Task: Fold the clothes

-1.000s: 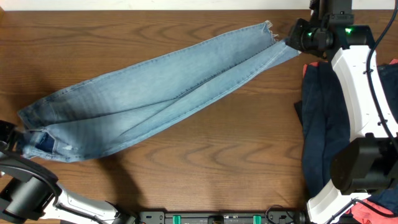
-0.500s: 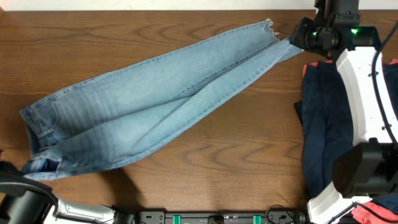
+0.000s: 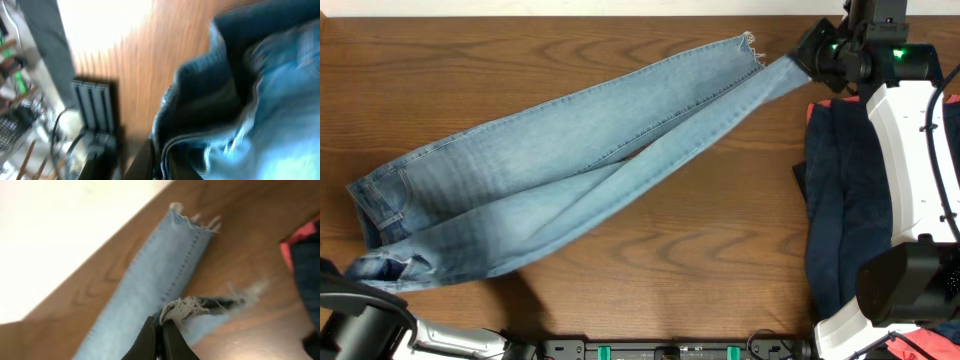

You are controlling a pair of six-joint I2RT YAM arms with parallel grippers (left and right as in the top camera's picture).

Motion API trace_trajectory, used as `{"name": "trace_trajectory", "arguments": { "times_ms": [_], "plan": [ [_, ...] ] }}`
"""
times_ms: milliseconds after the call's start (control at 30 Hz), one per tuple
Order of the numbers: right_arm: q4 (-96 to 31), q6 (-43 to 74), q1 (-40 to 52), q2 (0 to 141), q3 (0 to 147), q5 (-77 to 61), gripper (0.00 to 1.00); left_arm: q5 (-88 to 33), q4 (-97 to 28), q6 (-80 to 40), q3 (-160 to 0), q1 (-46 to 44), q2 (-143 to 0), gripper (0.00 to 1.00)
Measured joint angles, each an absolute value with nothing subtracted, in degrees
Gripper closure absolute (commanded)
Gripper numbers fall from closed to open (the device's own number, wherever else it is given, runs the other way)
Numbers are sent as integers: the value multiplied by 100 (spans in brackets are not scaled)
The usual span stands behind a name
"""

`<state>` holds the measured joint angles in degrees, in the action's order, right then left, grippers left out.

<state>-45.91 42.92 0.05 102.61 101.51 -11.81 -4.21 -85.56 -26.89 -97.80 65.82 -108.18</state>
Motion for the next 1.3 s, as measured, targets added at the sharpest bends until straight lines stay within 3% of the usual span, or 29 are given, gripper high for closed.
{"name": "trace_trajectory", "arguments": {
  "times_ms": [233,500,633,900,1100,1300],
  "plan": [
    [-4202,4550,8,10261,10154,-1535,99,-388,-8165,-2869,-9780,5966,-10818,94],
    [-6608,3927,-34,10267,10906,-1890,99,-292,-8875,-2875,-9780,6289,-10818,94],
    [-7094,3688,-64,10252,11441,-1918,99,-270,-9067,-2853,-9780,6652,-10759,94],
    [-5695,4762,-123,10567,11474,-1977,99,-257,-7867,-2891,-9776,6482,-10645,94],
    [-4709,5566,-252,12044,11476,-2685,99,-257,-7124,-3033,-9776,5804,-11111,94],
    [-3935,5452,-169,13299,11406,-3424,99,-128,-6624,-3153,-9773,5258,-11561,94]
  ]
}}
